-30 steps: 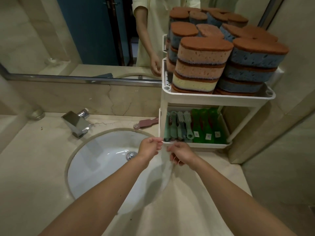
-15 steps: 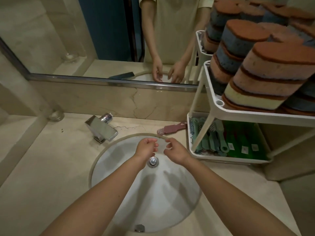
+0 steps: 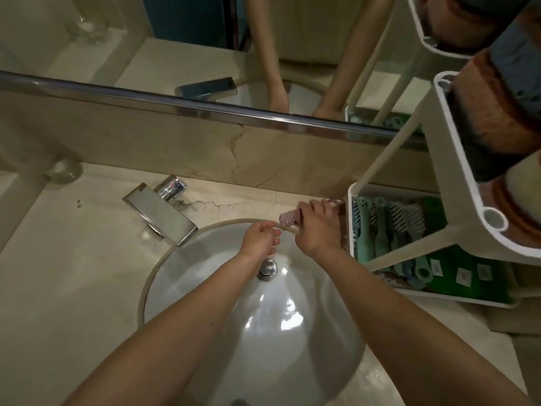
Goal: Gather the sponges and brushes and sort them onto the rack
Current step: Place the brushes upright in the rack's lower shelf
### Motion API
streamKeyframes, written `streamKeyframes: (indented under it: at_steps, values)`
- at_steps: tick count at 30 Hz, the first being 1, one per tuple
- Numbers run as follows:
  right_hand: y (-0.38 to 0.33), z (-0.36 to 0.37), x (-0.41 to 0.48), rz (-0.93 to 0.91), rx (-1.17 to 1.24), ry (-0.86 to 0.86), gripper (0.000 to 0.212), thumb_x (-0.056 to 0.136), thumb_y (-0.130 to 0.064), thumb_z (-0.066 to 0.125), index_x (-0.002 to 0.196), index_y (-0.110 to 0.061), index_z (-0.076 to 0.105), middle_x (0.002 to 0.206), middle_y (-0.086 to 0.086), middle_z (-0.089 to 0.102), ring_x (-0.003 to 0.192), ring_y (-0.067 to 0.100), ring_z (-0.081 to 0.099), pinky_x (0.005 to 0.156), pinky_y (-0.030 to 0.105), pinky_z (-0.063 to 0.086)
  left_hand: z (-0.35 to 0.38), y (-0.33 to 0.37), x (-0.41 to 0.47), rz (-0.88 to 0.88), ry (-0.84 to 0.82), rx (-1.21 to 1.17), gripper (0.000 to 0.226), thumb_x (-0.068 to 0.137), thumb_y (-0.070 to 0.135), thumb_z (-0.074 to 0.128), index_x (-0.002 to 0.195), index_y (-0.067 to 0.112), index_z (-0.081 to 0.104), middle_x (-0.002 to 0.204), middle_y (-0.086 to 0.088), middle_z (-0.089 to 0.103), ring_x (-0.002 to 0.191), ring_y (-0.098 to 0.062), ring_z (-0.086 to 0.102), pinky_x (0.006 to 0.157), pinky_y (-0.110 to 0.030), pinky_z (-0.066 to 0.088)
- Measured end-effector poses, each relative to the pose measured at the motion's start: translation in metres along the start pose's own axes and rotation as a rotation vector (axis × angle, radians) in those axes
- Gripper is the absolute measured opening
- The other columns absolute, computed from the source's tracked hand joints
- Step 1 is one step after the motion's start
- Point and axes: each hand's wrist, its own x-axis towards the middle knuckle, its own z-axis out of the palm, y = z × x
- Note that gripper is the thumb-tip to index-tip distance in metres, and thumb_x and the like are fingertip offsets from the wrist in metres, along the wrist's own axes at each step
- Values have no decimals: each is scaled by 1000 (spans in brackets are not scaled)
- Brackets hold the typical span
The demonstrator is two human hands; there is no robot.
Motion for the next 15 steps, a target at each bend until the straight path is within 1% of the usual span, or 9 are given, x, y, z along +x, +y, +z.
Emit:
streamKeyframes:
  at_steps: [2,5,7,10,12,15]
  values:
    - [1,6,4,-16,-1,9,55,76,-11,59,128,-23,46,137,3,39,136,28,24,113,45,20,2,-3,5,-16,4,-23,22,91,5,55,112,12,53,104,-9,60,81,-17,57,71,-27,44]
    - [2,13,7,-61,-40,67,49,76,-9,59,123,-22,52,125,4,45,124,26,34,112,41,19,5,-6,10,-22,4,-60,23,92,2,53,114,8,54,96,-9,59,73,-15,53,62,-24,39]
    - [3,17,7,-97,-80,92,41,80,-11,56,119,-23,54,119,3,48,118,26,38,112,42,19,6,-8,12,-22,5,-79,25,93,0,52,117,5,54,92,-9,59,72,-16,51,58,-24,38]
    - [3,19,7,-139,-84,108,34,84,-13,54,117,-23,55,116,2,49,114,26,41,112,45,20,6,-9,11,-6,23,-90,24,94,2,51,117,5,55,98,-9,61,74,-15,54,59,-22,41]
    - [2,19,5,-158,-76,121,31,87,-17,55,117,-23,55,116,3,49,113,25,41,111,44,21,5,-9,9,30,65,-96,20,94,4,48,111,10,56,100,-9,63,76,-14,59,63,-22,44]
    - [-5,13,0,-186,11,167,32,88,-24,58,119,-20,56,115,6,51,112,28,43,109,42,24,4,-4,2,115,117,-131,21,93,4,41,99,20,54,94,-3,67,76,-12,65,64,-21,47]
